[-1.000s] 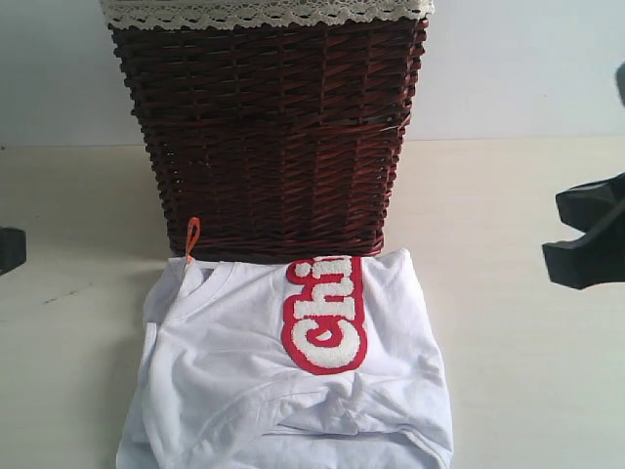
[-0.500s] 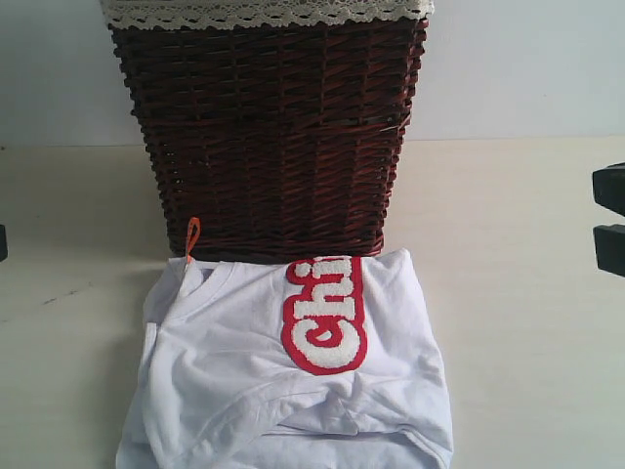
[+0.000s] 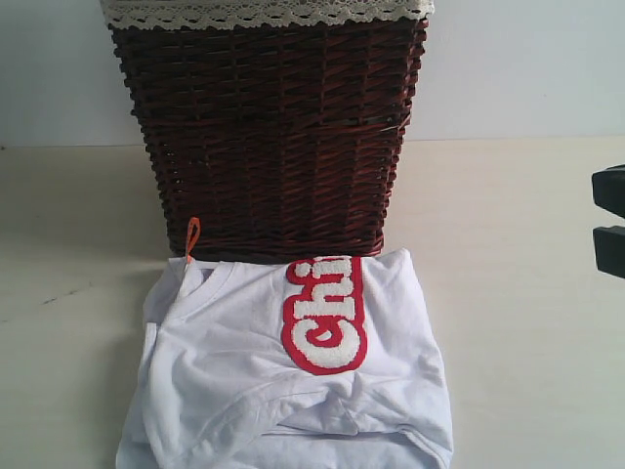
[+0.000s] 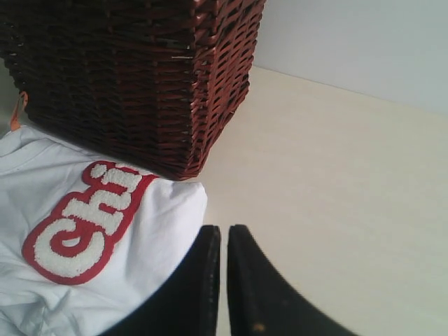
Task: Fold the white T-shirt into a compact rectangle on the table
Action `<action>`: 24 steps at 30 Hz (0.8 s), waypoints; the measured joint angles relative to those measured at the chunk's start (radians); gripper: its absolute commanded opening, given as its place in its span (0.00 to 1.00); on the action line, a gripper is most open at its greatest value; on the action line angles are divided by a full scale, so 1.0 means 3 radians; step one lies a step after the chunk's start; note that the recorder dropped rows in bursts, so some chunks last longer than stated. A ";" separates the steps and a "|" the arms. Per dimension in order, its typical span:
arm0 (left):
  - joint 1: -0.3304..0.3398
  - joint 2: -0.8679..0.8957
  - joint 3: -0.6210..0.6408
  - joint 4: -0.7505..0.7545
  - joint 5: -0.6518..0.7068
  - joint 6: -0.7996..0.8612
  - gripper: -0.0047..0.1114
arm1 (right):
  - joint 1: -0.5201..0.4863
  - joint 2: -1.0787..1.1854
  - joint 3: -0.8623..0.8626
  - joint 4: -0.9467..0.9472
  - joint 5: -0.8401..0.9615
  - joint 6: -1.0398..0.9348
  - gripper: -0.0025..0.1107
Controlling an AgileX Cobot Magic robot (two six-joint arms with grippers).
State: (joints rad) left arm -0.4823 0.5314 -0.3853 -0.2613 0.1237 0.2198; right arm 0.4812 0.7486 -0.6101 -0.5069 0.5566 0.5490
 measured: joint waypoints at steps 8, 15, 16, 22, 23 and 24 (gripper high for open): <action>0.0557 -0.0852 0.0725 0.0270 -0.0226 -0.0363 0.04 | 0.0000 0.0000 0.0000 0.0000 0.0000 0.0000 0.08; 0.1058 -0.1438 0.1233 0.0304 -0.0208 -0.0687 0.04 | 0.0000 0.0000 0.0000 0.0000 0.0000 0.0000 0.08; 0.1093 -0.1503 0.1260 0.0310 -0.0179 -0.0698 0.04 | 0.0000 0.0000 0.0000 0.0000 0.0000 0.0000 0.08; 0.1205 -0.1690 0.1275 0.0438 0.0350 -0.0733 0.04 | 0.0000 0.0000 0.0000 0.0000 0.0000 0.0000 0.08; 0.1223 -0.1697 0.1275 0.0452 0.0460 -0.0733 0.04 | 0.0000 0.0000 0.0000 0.0000 0.0000 0.0000 0.08; 0.1246 -0.1704 0.1275 0.0473 0.0573 -0.0733 0.04 | 0.0000 0.0000 0.0000 0.0000 0.0000 0.0000 0.08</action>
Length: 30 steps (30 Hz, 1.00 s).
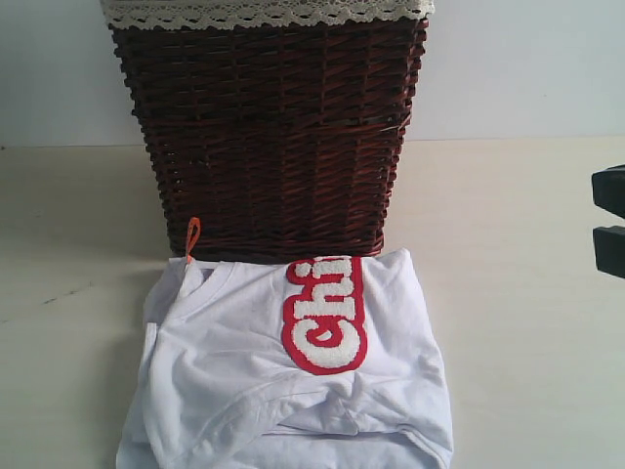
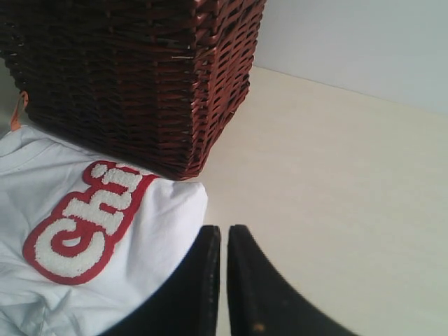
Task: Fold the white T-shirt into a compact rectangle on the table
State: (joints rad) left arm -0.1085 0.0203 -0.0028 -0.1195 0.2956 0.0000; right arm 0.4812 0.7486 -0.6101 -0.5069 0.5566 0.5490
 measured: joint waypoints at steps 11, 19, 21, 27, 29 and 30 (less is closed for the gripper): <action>0.0173 -0.0046 0.0007 0.0025 0.0187 0.0155 0.04 | 0.0000 0.0000 0.0000 0.0000 0.0000 0.0000 0.08; 0.0173 -0.0046 0.0007 0.0025 0.0187 0.0155 0.04 | 0.0000 0.0000 0.0000 0.0000 0.0000 0.0000 0.08; 0.0173 -0.0046 0.0007 0.0025 0.0187 0.0155 0.04 | 0.0000 0.0000 0.0000 0.0000 0.0000 0.0000 0.08; 0.0173 -0.0046 0.0007 0.0025 0.0209 0.0155 0.04 | 0.0000 0.0000 0.0000 0.0000 0.0000 0.0000 0.08; 0.0173 -0.0046 0.0007 0.0025 0.0209 0.0155 0.04 | 0.0000 0.0000 0.0000 0.0000 0.0000 0.0000 0.08; 0.0173 -0.0046 0.0007 0.0025 0.0209 0.0155 0.04 | 0.0000 0.0000 0.0000 0.0000 0.0000 0.0000 0.08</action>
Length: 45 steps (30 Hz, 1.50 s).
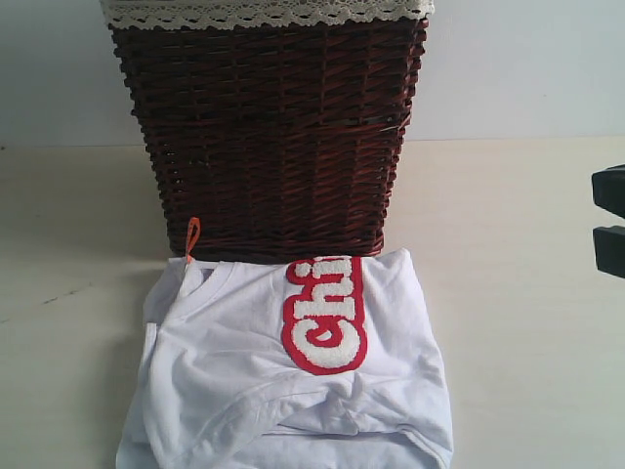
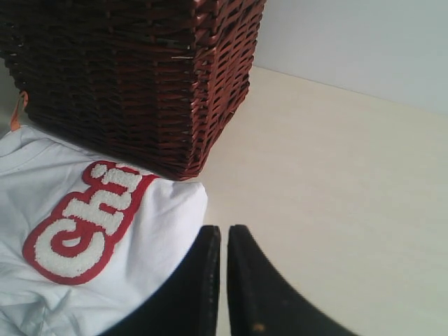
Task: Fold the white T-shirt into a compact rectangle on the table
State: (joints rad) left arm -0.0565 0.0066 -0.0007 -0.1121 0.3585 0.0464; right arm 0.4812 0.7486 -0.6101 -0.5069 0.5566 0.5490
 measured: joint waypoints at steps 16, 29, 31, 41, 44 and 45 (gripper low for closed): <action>0.0000 0.0000 0.0000 0.0000 0.0000 0.0000 0.04 | -0.1352 -0.0451 0.1098 -0.0024 -0.1374 0.0167 0.08; 0.0000 0.0000 0.0000 0.0000 0.0000 0.0006 0.04 | -0.2152 -0.2109 0.1988 0.0050 -0.1415 0.0212 0.08; 0.0000 0.0000 0.0000 0.0000 0.0000 0.0006 0.04 | -0.2155 -0.2234 0.2019 0.0050 -0.1409 0.0212 0.08; 0.0000 0.0000 0.0000 0.0000 0.0000 0.0006 0.04 | -0.2155 -0.2378 0.2019 0.0686 -0.1068 -0.0378 0.08; 0.0000 0.0000 0.0000 0.0000 0.0000 0.0006 0.04 | -0.2155 -0.2385 0.2019 0.1585 -0.0958 -0.1519 0.08; 0.0000 0.0000 0.0000 0.0000 0.0000 0.0006 0.04 | -0.2155 -0.2385 0.2019 0.1690 -0.0950 -0.1681 0.08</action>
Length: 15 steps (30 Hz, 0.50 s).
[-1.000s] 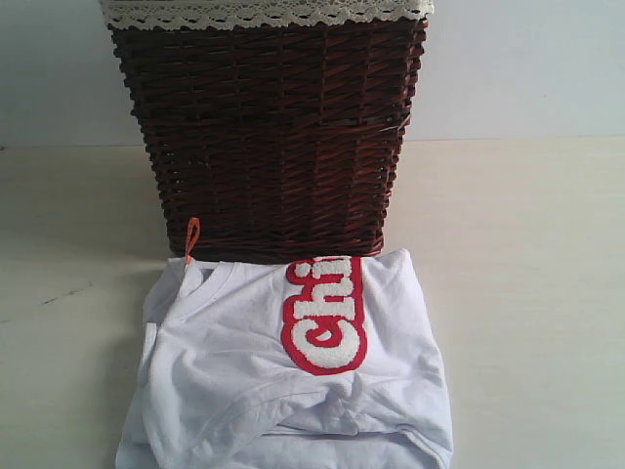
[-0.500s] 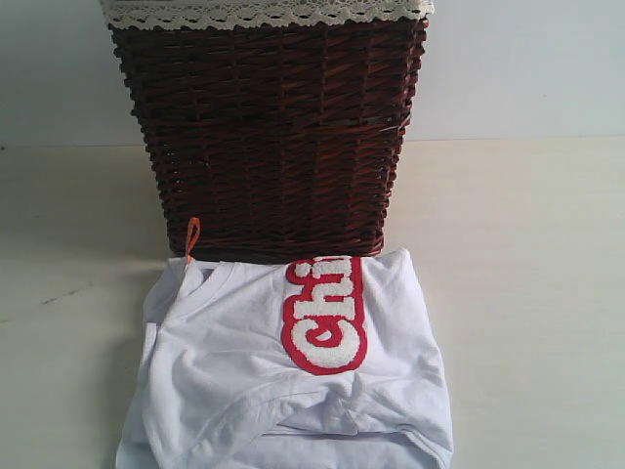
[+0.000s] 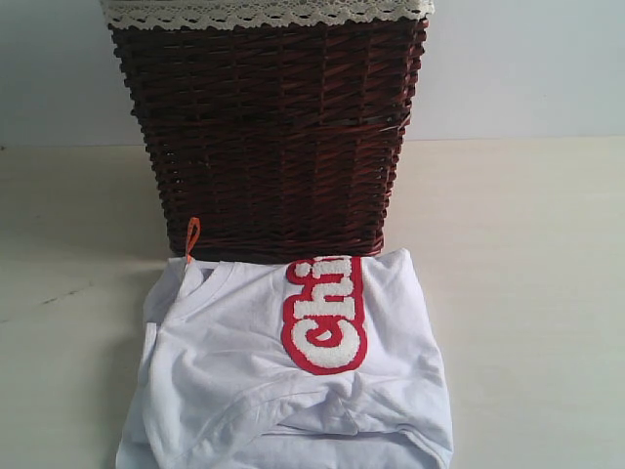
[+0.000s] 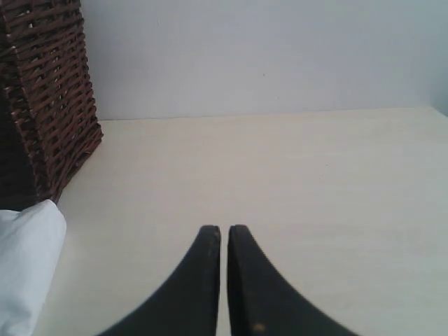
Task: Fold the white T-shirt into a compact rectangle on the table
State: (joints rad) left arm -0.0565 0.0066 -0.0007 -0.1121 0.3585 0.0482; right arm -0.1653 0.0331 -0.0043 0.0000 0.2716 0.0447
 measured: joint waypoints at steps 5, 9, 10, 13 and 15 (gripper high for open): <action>0.0000 0.0000 0.0000 0.0000 0.0000 0.0000 0.04 | 0.0000 0.0000 0.0000 0.0066 0.0016 -0.0112 0.08; 0.0000 0.0000 0.0000 0.0000 0.0000 0.0000 0.04 | 0.0000 -0.0009 0.0000 0.0071 0.0016 -0.0112 0.08; 0.0000 0.0000 0.0000 0.0000 0.0000 0.0000 0.04 | 0.0000 -0.0009 0.0000 0.0071 0.0018 -0.0123 0.08; 0.0000 0.0000 0.0000 0.0000 0.0000 0.0000 0.04 | 0.0000 -0.0009 0.0000 0.0078 0.0039 -0.0199 0.08; 0.0000 0.0000 0.0000 0.0000 0.0000 0.0000 0.04 | 0.0000 -0.0009 0.0000 0.0078 0.0081 -0.0240 0.08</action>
State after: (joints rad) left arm -0.0565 0.0066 -0.0007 -0.1121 0.3585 0.0482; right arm -0.1653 0.0304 -0.0043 0.0235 0.2961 -0.0274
